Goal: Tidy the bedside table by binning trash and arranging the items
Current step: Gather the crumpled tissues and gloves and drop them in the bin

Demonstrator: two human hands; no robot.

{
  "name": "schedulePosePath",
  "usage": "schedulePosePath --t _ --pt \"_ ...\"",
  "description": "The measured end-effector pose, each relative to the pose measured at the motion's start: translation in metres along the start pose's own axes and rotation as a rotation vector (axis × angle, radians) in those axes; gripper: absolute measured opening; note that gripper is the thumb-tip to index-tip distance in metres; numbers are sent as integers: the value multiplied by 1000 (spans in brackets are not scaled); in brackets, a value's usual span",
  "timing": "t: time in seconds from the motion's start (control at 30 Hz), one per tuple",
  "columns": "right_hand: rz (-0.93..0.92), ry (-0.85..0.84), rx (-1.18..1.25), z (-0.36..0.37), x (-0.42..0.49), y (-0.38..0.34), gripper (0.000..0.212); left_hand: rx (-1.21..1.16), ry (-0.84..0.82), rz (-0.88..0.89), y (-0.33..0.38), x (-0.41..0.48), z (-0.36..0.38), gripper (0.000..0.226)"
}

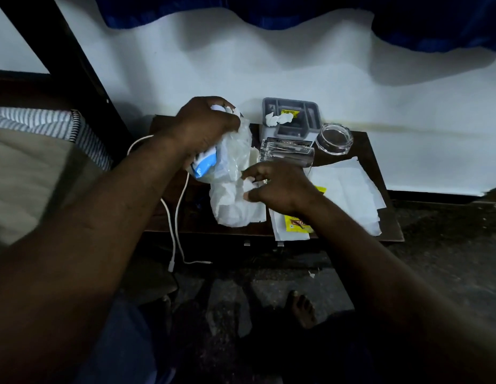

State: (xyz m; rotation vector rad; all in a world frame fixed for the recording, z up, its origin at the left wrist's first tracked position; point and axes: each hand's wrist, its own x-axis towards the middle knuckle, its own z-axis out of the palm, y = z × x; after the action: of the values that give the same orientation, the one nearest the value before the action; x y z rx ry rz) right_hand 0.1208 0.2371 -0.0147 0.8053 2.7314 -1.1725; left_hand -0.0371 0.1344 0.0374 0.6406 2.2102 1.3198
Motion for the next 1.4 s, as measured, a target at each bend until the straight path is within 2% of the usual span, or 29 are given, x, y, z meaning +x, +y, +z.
schedulePosePath --t 0.13,0.2,0.33,0.5,0.63,0.7,0.8,0.83,0.93,1.03,1.1,1.17,1.23,1.33,1.4 --pt "58 203 512 -19 0 -5 15 10 -24 9 2 -3 -3 36" --pt "50 335 653 -27 -1 -7 6 -2 -20 3 2 -3 -4 35" --pt "83 429 921 -35 -3 -11 28 -87 -19 -24 5 -5 1 8" --pt "93 553 1228 -42 -5 -10 41 -389 -222 -132 13 -22 21 7" --pt "141 406 1460 -43 -11 -5 35 -635 -307 -204 21 -36 48 16" --pt "145 318 1477 -46 -18 -3 30 -679 -329 -218 23 -41 56 28" --pt "172 281 1479 -47 -27 1 26 -686 -354 -184 24 -49 67 62" --pt "188 279 1465 -45 -30 0 27 -682 -345 -153 25 -52 72 66" --pt "216 216 1435 -39 -43 1 31 -674 -276 -37 31 -62 87 59" --pt "219 130 1464 -42 -65 6 46 -700 -263 5 37 -73 97 50" --pt "192 168 1465 -47 -77 11 48 -632 -219 70 42 -79 107 46" --pt "177 251 1465 -52 -87 18 41 -551 -169 159 48 -89 120 33" --pt "181 328 1395 -60 -102 23 37 -492 -117 231 52 -103 135 35" --pt "206 470 1228 -72 -128 34 44 -436 -64 293 56 -123 155 40" --pt "167 612 1186 -81 -149 44 34 -383 -76 330 64 -135 168 38"
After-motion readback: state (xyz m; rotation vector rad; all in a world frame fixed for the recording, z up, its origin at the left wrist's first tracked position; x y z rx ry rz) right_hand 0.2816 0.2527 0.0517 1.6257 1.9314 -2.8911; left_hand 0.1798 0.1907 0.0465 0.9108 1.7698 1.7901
